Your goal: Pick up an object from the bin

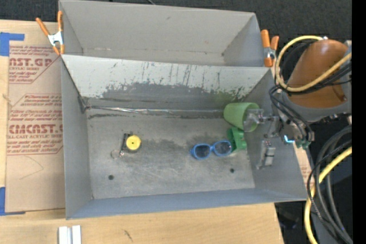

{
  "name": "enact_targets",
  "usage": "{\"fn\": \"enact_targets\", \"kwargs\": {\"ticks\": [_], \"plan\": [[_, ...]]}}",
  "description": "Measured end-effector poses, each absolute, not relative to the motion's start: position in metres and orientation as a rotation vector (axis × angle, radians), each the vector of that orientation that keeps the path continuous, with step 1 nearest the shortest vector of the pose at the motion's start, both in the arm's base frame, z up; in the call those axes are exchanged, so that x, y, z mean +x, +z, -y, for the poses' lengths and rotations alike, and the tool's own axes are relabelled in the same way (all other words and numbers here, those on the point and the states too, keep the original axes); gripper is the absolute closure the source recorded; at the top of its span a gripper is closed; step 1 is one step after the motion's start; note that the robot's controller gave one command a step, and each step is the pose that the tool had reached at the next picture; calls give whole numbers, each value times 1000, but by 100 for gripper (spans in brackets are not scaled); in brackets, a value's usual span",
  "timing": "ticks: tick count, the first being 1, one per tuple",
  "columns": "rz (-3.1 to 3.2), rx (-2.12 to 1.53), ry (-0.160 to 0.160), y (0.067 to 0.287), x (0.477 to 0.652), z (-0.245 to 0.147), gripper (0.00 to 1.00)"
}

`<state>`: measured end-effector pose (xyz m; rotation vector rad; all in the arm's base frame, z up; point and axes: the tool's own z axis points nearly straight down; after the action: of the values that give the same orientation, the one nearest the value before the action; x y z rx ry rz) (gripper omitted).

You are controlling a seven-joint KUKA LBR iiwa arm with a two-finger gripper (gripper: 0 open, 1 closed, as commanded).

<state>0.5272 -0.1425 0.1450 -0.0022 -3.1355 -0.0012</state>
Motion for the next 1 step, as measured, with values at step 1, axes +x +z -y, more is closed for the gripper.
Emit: {"fn": "enact_targets", "kwargs": {"ticks": [1], "plan": [[3120,-338,-2,108,507,134,0]]}}
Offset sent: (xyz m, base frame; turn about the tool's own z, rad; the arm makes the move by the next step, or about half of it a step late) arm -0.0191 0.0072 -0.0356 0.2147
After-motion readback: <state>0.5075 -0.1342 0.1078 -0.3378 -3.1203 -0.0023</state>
